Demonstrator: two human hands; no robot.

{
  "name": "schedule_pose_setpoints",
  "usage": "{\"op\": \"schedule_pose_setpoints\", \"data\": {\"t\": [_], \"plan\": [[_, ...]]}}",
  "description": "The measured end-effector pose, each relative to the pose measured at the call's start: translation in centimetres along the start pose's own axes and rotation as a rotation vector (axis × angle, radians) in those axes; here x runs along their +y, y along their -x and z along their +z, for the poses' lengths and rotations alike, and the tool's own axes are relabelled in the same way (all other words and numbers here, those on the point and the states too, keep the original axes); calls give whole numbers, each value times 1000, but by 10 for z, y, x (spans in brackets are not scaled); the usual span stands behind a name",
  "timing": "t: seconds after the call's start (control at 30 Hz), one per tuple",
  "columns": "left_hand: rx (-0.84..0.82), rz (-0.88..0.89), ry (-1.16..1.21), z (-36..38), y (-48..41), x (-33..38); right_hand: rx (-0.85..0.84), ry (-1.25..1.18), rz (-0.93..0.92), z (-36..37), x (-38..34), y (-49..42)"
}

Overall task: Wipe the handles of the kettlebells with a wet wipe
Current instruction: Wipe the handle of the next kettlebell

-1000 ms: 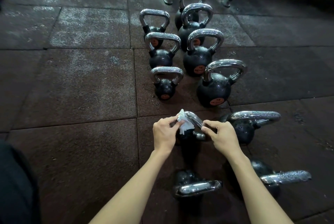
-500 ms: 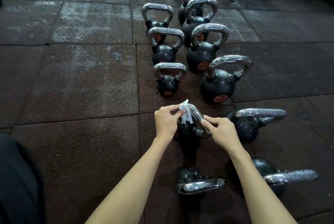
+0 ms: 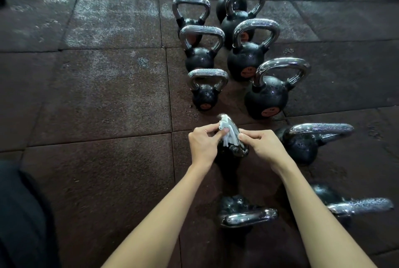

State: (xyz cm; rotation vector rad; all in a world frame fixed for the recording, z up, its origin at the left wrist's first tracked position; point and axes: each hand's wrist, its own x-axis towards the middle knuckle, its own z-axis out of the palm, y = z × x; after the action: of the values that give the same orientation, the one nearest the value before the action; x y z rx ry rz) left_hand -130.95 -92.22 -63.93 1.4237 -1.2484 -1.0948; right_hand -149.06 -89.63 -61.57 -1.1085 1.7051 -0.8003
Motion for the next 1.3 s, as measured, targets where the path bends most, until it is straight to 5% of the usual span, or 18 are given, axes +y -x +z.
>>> {"op": "schedule_pose_setpoints", "data": {"t": [0.13,0.33,0.47,0.67,1.0,1.3], "plan": [[-113,15,-20,7,25,-21,-12,-29,8,-1,-2,-3],[-22,35,12,8,30,-22,-18,-27,32,6,-1,-7],[-152,86,-41,7,52,-34,-9,-24,50,8,-5,-6],[-16,124,-15,11,46,-29,-9,-4,76,6,-6,-4],[-193,131,-232,12,49,-53,-5,-33,59,4,-6,4],[37,-93,-52,-63,24,-11,49,141,35,15,-21,7]]}}
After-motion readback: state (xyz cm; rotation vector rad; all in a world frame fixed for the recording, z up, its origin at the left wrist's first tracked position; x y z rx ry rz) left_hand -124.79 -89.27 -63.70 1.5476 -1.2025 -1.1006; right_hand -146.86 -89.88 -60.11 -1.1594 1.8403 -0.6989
